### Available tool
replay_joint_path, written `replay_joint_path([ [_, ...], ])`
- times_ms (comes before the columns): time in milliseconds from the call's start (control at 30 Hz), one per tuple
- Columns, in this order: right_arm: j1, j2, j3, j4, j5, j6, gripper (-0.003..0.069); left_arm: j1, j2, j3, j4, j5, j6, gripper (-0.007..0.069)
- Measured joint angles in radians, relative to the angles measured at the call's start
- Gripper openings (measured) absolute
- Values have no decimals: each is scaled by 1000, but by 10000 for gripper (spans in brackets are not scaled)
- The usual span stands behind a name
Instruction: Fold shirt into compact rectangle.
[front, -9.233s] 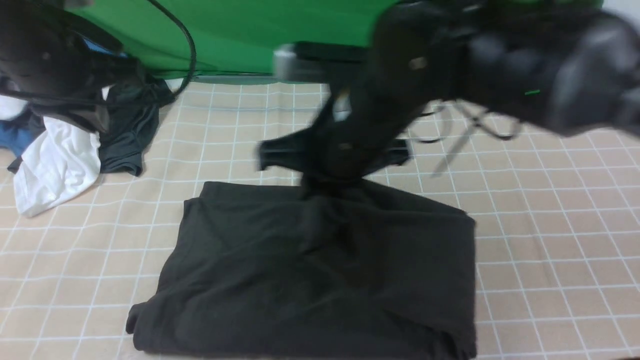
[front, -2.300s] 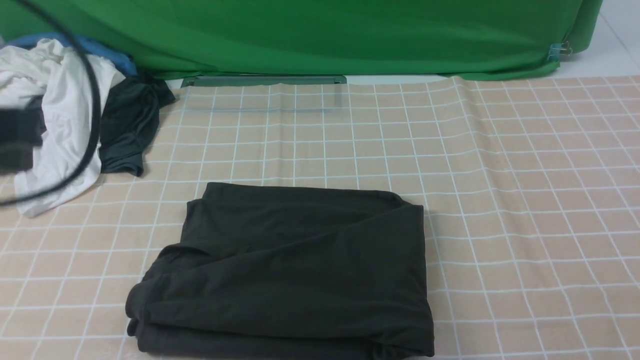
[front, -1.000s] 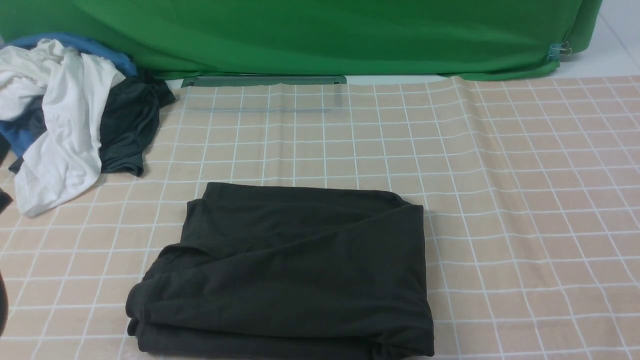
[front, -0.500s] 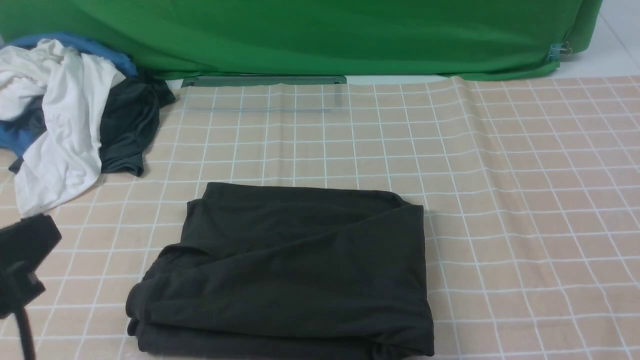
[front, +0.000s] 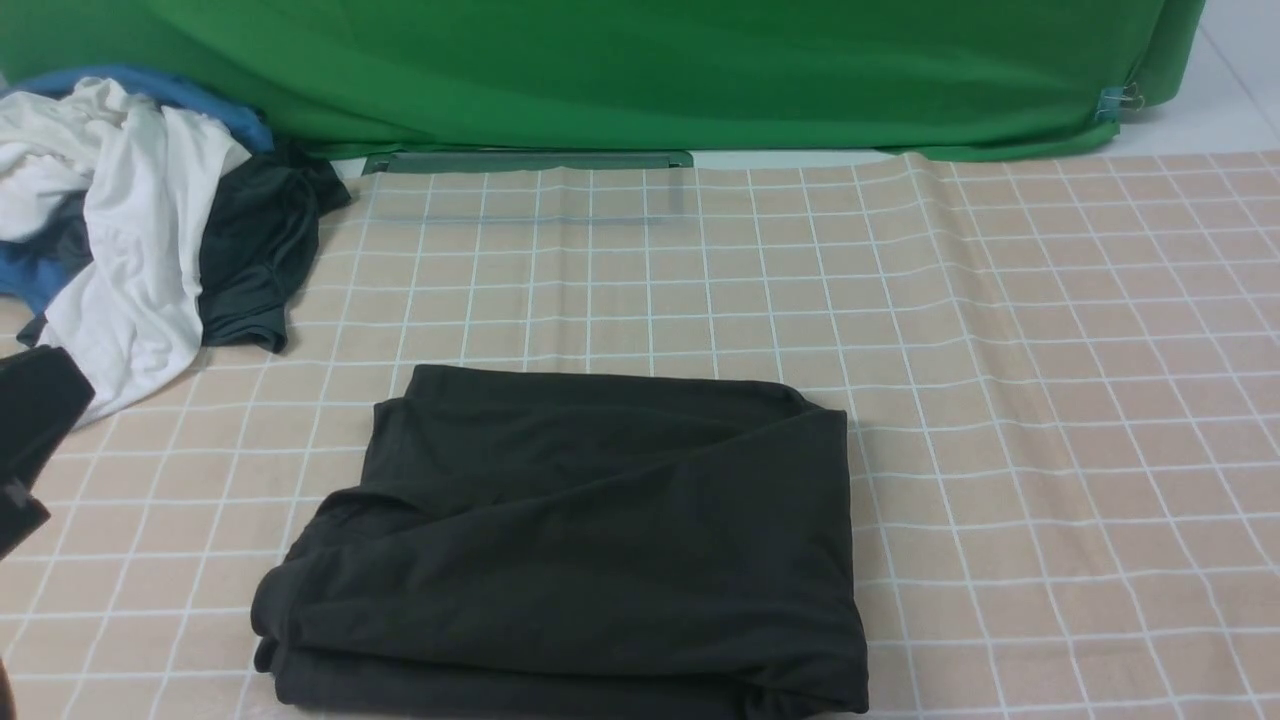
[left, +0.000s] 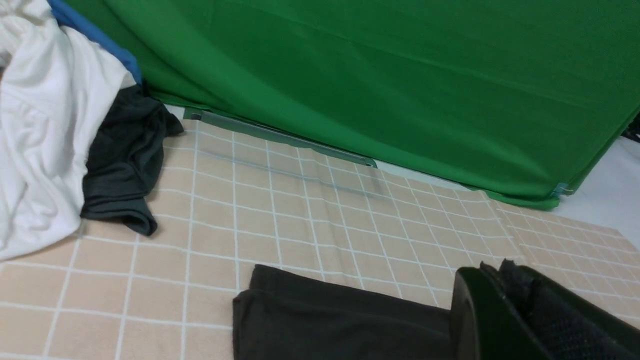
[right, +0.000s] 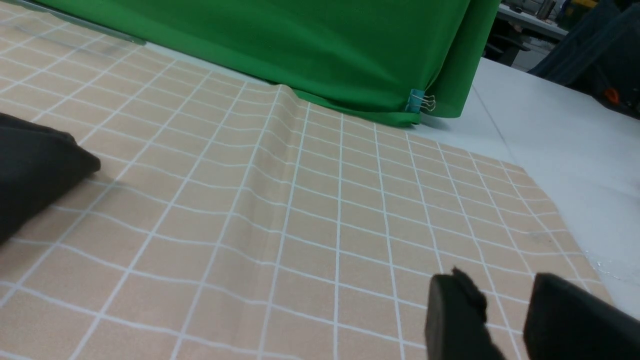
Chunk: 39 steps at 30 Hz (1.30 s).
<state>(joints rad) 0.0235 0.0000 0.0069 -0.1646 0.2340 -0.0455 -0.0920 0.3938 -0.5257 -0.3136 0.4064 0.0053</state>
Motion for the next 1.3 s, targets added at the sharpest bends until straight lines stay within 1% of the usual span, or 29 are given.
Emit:
replay_joint_path([
  [100, 0, 0, 0, 0, 0, 0, 238, 0, 0, 0, 44, 0, 1, 18],
  [533, 0, 0, 0, 0, 0, 0, 239, 0, -31, 22, 86, -12, 3, 18],
  [667, 0, 0, 0, 0, 0, 0, 239, 12, -131, 154, 93, -141, 3, 18],
  [700, 0, 0, 0, 0, 0, 0, 239, 25, -170, 226, 102, -190, -5, 18],
  [733, 0, 0, 0, 0, 0, 0, 239, 30, -184, 236, 103, -196, -5, 18],
  [767, 0, 0, 0, 0, 0, 0, 239, 52, -231, 316, 129, -219, -12, 18],
  [833, 0, 0, 0, 0, 0, 0, 239, 67, -276, 371, 156, -220, -40, 18],
  [967, 0, 0, 0, 0, 0, 0, 239, 100, -383, 518, 243, -205, -138, 18],
  [1300, 0, 0, 0, 0, -2, 0, 239, 102, -394, 530, 271, -164, -167, 18],
])
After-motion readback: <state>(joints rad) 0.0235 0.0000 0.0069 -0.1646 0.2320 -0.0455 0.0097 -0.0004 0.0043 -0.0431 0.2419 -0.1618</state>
